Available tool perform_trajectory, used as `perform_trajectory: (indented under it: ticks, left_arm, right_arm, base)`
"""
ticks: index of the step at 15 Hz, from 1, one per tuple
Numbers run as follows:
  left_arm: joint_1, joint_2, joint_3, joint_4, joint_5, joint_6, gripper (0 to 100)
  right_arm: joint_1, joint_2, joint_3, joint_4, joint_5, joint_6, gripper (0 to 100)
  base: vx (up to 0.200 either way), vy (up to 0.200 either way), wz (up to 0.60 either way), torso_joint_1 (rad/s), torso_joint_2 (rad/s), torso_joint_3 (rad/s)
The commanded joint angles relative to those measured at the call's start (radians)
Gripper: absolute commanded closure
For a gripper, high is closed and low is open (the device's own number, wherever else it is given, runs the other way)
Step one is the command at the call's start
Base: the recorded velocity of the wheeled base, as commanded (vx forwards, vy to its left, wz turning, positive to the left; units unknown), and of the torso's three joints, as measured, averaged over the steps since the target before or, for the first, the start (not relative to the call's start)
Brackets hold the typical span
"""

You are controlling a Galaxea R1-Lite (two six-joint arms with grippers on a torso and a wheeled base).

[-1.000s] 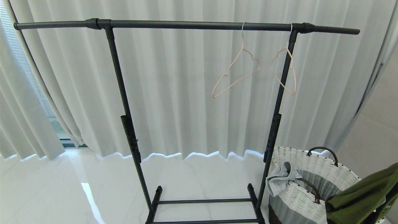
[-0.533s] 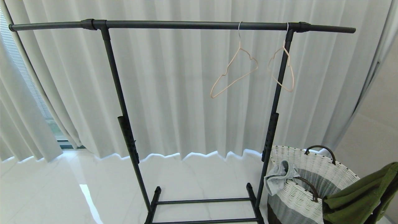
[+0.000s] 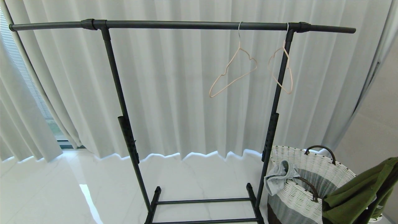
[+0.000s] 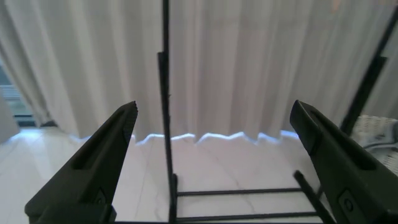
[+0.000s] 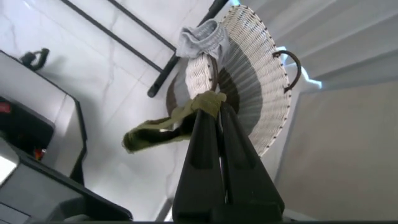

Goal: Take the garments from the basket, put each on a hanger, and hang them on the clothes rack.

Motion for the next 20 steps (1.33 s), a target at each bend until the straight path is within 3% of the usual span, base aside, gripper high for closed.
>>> perform_trajectory:
  ticks: [1, 4, 7, 8, 11, 13, 15, 17, 20]
  left_arm:
    - [-0.137, 0.483, -0.334, -0.009, -0.065, 0.011, 0]
    - [-0.396, 0.846, -0.558, -0.028, -0.059, -0.008, 0]
    - [-0.540, 1.123, -0.657, -0.034, -0.034, -0.059, 0]
    - [-0.606, 1.184, -0.669, -0.061, -0.018, -0.094, 0]
    - [-0.801, 1.357, -0.673, -0.166, 0.130, -0.188, 0]
    - [-0.941, 1.497, -0.730, -0.213, 0.156, -0.324, 0]
    - [-1.010, 1.652, -0.815, -0.270, 0.180, -0.412, 0]
    - [-1.048, 1.811, -0.920, -0.328, 0.203, -0.429, 0]
    - [-1.093, 1.971, -1.069, -0.334, 0.202, -0.456, 0]
  right_arm:
    - [0.002, -0.002, -0.004, -0.012, 0.001, 0.018, 100]
    - [0.027, -0.002, -0.003, -0.072, 0.002, 0.057, 100]
    - [0.120, 0.012, -0.012, -0.144, 0.002, 0.134, 100]
    - [0.146, 0.019, -0.018, -0.165, 0.002, 0.149, 100]
    - [0.220, 0.041, -0.020, -0.241, 0.032, 0.208, 100]
    - [0.257, 0.051, -0.017, -0.273, 0.035, 0.228, 100]
    - [0.274, 0.062, -0.017, -0.277, 0.055, 0.254, 100]
    - [0.283, 0.062, -0.014, -0.277, 0.073, 0.268, 100]
    - [0.287, 0.064, -0.012, -0.277, 0.081, 0.292, 100]
  base:
    - [0.000, 0.000, 0.00, 0.000, 0.00, 0.000]
    - [0.000, 0.000, 0.00, 0.000, 0.00, 0.000]
    - [0.000, 0.000, 0.00, 0.000, 0.00, 0.000]
    - [0.000, 0.000, 0.00, 0.000, 0.00, 0.000]
    - [0.000, 0.000, 0.00, 0.000, 0.00, 0.000]
    - [0.000, 0.000, 0.00, 0.000, 0.00, 0.000]
    - [0.000, 0.000, 0.00, 0.000, 0.00, 0.000]
    - [0.000, 0.000, 0.00, 0.000, 0.00, 0.000]
    - [0.000, 0.000, 0.00, 0.000, 0.00, 0.000]
